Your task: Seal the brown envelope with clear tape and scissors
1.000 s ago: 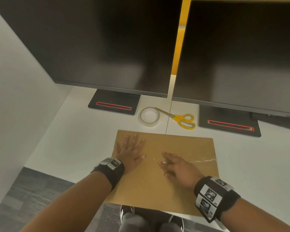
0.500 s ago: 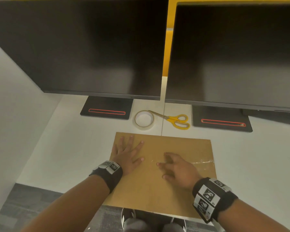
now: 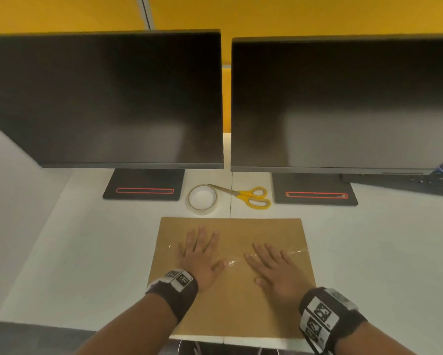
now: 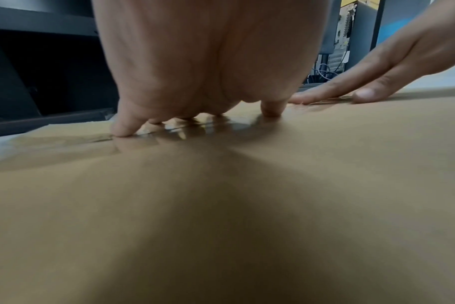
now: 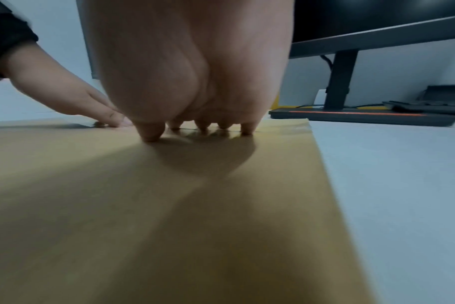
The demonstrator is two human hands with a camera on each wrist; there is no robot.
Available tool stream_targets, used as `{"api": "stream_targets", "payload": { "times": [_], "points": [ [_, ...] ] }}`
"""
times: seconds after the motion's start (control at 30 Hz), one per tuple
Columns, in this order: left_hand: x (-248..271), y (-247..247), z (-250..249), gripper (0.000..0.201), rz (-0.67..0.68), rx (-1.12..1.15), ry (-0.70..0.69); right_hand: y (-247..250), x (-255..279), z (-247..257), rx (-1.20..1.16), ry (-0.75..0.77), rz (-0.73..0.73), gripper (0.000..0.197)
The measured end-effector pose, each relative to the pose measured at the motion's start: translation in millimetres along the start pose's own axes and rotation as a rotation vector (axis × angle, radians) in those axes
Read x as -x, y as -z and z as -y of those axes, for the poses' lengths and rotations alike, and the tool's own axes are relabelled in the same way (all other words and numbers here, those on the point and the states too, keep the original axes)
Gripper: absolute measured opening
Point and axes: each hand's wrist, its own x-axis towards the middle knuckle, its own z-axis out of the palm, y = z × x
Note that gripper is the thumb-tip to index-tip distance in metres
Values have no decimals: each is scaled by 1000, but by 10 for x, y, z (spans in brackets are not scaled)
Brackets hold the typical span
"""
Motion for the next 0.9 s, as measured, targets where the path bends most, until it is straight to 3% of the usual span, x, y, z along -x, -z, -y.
{"api": "stream_targets", "payload": {
  "times": [0.17,0.4,0.57,0.9],
  "points": [
    [7,37,-16,77,27,-11,1,-22,136,-181,-7,-65,16,91],
    [6,41,-51,79,31,-16,36,-57,199,-201,-72,-272,-20,114],
    [-7,14,-22,84,30,-16,36,-51,218,-188,-110,-360,-49,103],
    [-28,3,2,93,2,-38,28,74,190,-200,-225,-438,-38,121]
  ]
}}
